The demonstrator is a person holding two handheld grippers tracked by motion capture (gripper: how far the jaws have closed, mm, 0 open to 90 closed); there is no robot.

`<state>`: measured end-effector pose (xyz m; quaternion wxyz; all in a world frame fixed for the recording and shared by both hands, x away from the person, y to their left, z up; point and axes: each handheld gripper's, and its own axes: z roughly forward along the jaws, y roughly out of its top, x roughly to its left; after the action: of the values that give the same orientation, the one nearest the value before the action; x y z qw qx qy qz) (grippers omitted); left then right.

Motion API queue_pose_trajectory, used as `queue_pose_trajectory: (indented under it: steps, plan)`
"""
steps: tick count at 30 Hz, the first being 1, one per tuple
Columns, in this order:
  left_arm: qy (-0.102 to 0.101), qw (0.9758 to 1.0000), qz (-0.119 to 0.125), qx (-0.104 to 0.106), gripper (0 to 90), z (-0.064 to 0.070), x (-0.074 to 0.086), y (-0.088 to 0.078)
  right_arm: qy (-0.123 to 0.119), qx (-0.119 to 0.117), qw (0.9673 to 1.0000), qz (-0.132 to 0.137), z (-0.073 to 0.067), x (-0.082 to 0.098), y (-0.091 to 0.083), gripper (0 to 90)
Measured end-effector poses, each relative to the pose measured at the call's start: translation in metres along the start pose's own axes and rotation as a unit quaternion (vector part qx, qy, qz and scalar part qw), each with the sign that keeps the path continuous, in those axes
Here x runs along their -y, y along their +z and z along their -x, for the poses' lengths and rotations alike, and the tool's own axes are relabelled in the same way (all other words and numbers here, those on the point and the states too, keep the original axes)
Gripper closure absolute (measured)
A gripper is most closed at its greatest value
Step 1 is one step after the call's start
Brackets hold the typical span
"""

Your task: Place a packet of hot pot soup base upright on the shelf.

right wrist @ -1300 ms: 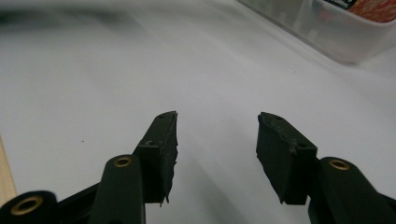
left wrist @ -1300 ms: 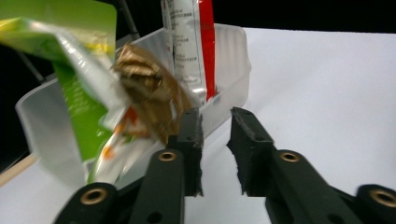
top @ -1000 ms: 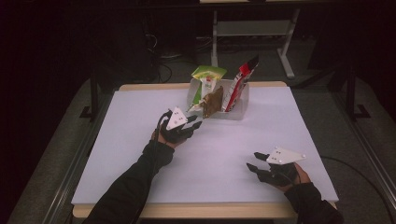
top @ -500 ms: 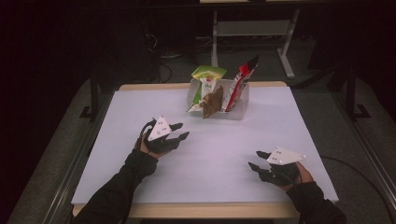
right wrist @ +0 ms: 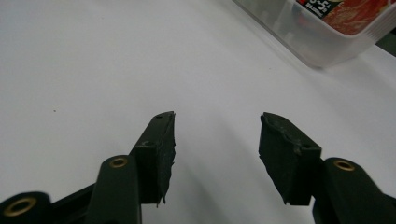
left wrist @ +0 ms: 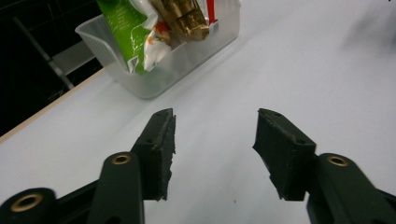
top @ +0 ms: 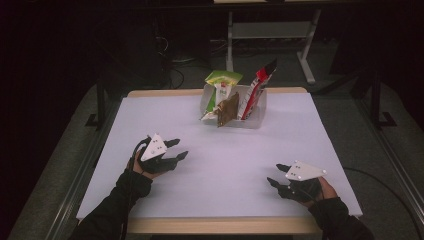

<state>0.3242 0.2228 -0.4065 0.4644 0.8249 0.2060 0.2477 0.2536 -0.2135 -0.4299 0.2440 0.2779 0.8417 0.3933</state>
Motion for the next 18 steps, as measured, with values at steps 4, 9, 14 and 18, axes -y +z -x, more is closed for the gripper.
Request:
queue_pose_trajectory:
  steps: [4, 9, 14, 18]
  plan:
    - [0.005, 0.9999, -0.008, -0.005, 41.6, 0.0, 0.006, -0.006, 0.001, 0.007, 1.0, 0.004, 0.002, 0.005, -0.005, 41.1]
    - [0.009, 0.9998, -0.011, -0.017, 36.6, -0.001, 0.015, -0.014, 0.007, 0.017, 0.9998, 0.01, 0.006, 0.011, -0.012, 37.7]
    - [-0.003, 0.9996, -0.007, -0.027, 31.7, -0.005, 0.026, -0.025, 0.011, 0.027, 0.9995, 0.012, 0.009, 0.018, -0.019, 34.2]
    - [-0.013, 0.9995, -0.006, -0.029, 29.5, -0.007, 0.034, -0.034, 0.015, 0.039, 0.999, 0.016, 0.012, 0.025, -0.024, 32.6]
